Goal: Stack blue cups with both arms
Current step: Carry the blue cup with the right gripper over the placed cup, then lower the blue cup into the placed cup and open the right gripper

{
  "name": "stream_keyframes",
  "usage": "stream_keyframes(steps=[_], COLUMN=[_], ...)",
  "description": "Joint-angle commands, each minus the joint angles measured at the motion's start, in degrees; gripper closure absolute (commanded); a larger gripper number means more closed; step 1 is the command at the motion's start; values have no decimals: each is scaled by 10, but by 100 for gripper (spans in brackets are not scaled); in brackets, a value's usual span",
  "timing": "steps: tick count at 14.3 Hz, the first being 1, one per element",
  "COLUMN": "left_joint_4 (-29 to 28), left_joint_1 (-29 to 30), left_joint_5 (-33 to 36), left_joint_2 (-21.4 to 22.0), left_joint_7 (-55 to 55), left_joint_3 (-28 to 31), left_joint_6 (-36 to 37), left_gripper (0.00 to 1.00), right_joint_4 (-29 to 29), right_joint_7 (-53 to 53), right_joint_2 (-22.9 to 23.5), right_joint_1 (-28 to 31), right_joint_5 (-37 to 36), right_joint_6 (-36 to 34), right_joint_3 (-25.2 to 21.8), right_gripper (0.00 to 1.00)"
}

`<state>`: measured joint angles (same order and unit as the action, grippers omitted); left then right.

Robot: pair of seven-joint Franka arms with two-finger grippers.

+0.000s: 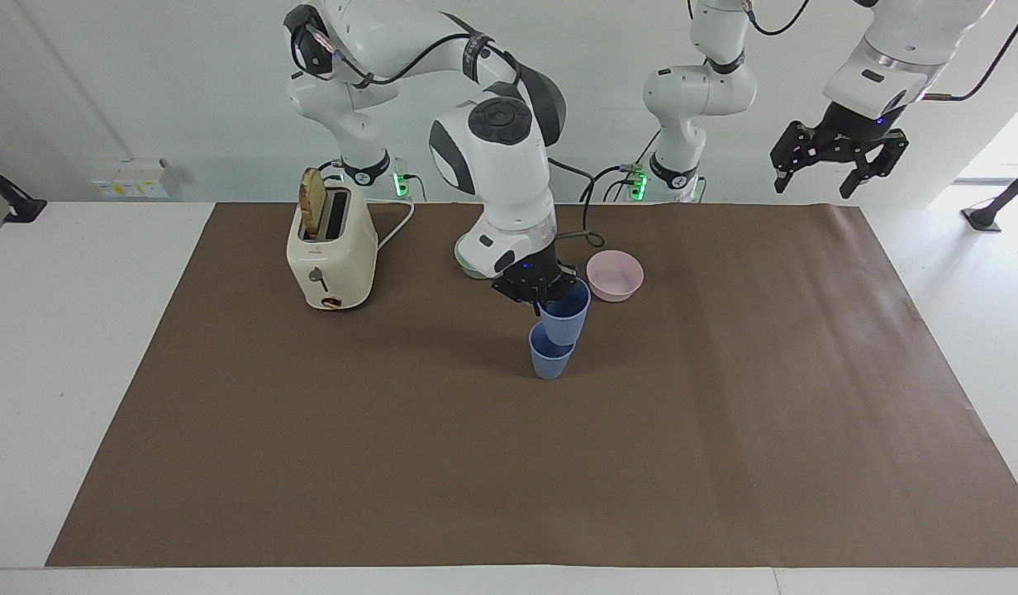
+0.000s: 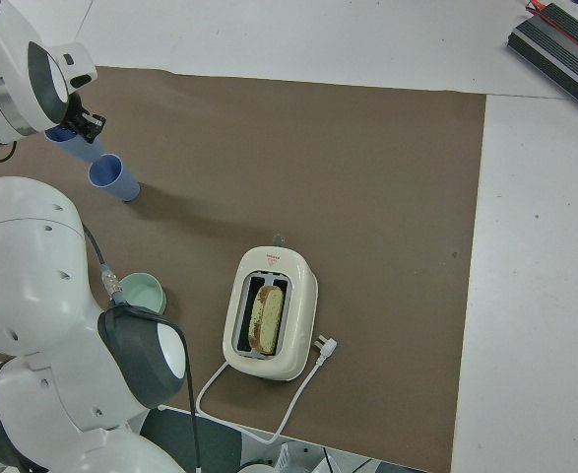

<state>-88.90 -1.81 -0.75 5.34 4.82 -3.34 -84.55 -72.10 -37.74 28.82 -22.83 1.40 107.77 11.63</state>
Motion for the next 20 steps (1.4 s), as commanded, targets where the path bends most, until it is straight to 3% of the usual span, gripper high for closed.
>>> stream_keyframes(steps=[1, 20], left_joint_4=[-4, -4], left_joint_1=[11, 10], left_joint_5=[-6, -6], left_joint_2=[9, 9], left_joint_7=[5, 5], left_joint_3=[-4, -4], left_joint_6=[9, 9], left_gripper=[0, 0], right_joint_4=[8, -17], right_joint_7=[-8, -1], right_joint_2=[13, 20], right_joint_1=[4, 13], right_joint_5=[-5, -24], right_joint_6=[-7, 7], right_joint_3=[2, 2], right_gripper=[100, 100])
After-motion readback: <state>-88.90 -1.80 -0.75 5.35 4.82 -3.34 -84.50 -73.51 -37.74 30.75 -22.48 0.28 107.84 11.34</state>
